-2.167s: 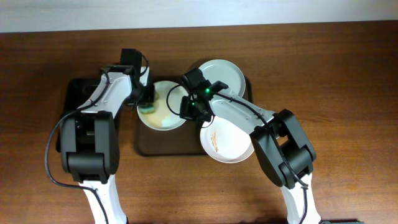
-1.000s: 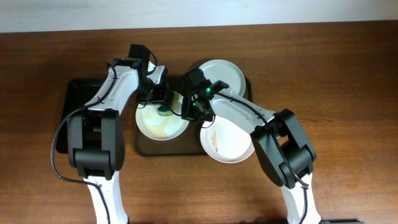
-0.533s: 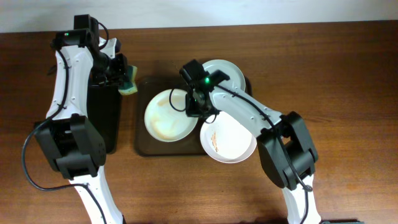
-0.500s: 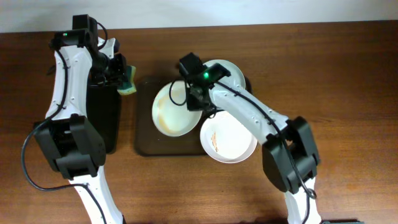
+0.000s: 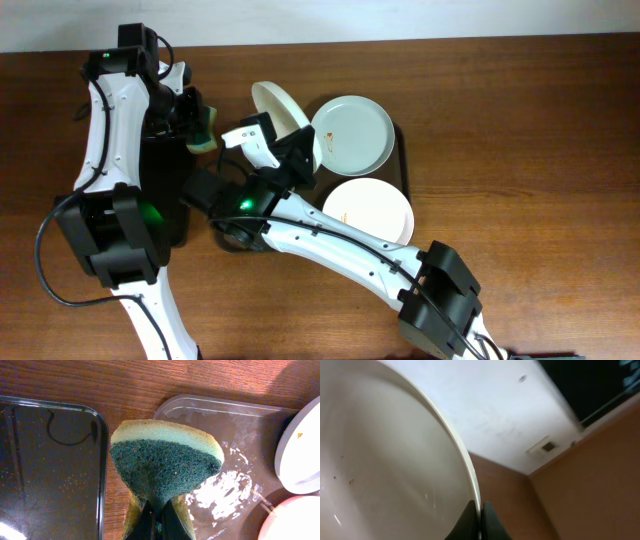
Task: Clean dirty plates on tray and stack at the side
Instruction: 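Lift the left plate with the right gripper and place it right of the tray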
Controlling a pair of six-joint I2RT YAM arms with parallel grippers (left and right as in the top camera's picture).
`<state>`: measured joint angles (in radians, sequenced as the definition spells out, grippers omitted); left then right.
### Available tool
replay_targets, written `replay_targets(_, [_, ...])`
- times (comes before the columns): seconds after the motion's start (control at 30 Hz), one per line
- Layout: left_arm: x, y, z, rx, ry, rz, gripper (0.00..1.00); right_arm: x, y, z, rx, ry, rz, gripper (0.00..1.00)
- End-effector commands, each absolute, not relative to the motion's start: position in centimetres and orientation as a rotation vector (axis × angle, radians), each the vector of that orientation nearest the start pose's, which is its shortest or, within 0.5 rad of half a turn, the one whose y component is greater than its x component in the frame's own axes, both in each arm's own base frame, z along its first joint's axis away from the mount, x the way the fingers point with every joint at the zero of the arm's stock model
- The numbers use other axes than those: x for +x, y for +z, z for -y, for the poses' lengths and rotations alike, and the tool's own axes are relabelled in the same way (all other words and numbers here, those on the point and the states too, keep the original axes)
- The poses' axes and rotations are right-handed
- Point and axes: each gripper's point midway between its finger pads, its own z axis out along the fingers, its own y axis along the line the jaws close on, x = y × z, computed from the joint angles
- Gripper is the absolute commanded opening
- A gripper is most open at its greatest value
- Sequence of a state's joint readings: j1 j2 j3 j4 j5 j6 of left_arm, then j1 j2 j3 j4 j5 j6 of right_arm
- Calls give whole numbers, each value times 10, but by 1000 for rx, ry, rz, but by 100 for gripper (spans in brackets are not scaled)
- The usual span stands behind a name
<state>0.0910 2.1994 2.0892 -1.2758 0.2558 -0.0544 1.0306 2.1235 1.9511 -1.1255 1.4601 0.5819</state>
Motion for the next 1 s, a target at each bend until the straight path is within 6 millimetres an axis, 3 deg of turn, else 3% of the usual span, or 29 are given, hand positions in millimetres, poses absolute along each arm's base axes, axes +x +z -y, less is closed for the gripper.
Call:
replay_targets(0.0, [475,131,0,-189,-367,-2903,1,365,303,-277,-81,-921,-1634,4])
replay_targets(0.1, [475,131,1,-189,-367,-2904,1,366,301,-278,-85,-914,-1646,4])
replay_targets(0.13, [475,131,1,-189,-367,-2904,1,369,289,-279,-104,-876,-1714,4])
replay_targets(0.27, [474,131,1,-190,-368,-2907,1,376,226,-267,-173,-576,-2217,4])
replay_targets(0.37, [474,131,1,-190,-368,-2907,1,389,228,-234,-47,-267,-2460,4])
replay_targets(0.43, [474,131,1,-190,-368,-2907,1,400,234,-203,-18,4,-2606,4])
replay_targets(0.47, [474,131,1,-190,-368,-2907,1,410,236,-171,30,179,-2673,4])
replay_targets(0.5, [474,131,1,-190,-368,-2907,1,415,234,-150,75,242,-2701,4])
replay_targets(0.6, [474,131,1,-190,-368,-2907,1,417,208,-16,485,171,-2777,4])
replay_targets(0.63, [474,131,1,-189,-368,-2907,1,410,195,17,601,133,-2789,4])
replay_targets(0.67, [474,131,1,-187,-368,-2907,1,396,168,59,762,94,-2811,4])
replay_targets(0.77, [474,131,2,-187,-369,-2907,1,370,108,104,951,22,-2835,4])
replay_targets(0.87, [474,131,2,-187,-374,-2906,1,352,63,140,1066,-82,-2782,4])
replay_targets(0.97, [474,131,2,-187,-373,-2906,1,353,42,146,1071,-82,-2737,4])
